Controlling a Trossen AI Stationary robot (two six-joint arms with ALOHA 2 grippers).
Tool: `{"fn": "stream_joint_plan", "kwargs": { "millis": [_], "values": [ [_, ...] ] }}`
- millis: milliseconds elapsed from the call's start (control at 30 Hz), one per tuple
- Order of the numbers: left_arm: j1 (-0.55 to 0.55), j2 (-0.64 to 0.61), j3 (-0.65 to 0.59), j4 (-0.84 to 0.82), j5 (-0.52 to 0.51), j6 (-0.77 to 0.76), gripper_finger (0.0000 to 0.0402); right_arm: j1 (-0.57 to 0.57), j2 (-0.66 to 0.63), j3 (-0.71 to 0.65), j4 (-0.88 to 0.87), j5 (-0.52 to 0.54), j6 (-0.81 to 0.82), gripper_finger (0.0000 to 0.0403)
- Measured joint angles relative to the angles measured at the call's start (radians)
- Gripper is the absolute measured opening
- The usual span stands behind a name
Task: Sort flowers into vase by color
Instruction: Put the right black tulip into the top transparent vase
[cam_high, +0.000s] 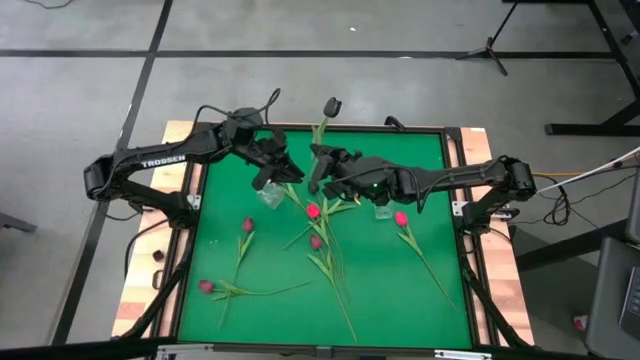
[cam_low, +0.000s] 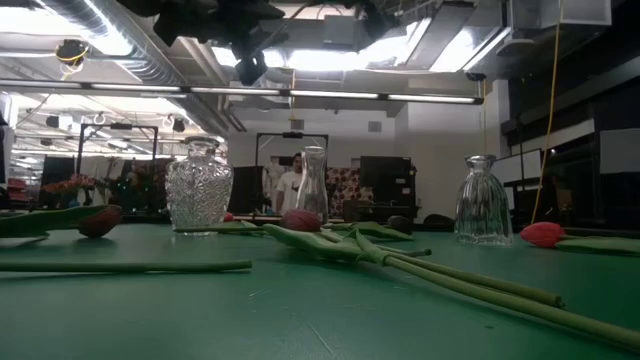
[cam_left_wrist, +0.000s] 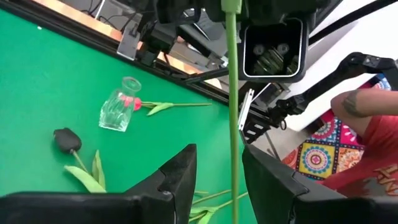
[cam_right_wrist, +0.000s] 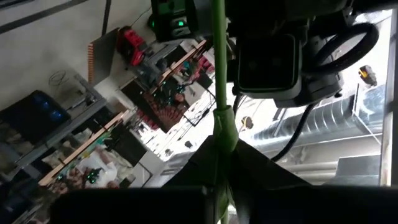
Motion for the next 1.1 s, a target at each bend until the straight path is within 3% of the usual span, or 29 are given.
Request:
{"fn": "stream_joint_plan", "kwargs": {
  "millis": [1100],
  "values": [
    [-0.048,0.013,0.000,-0.020,0.002,-0.045,0.0128,-0.002,0.046,0.001,0.052,-0.020,-0.012,0.0026]
  ]
}}
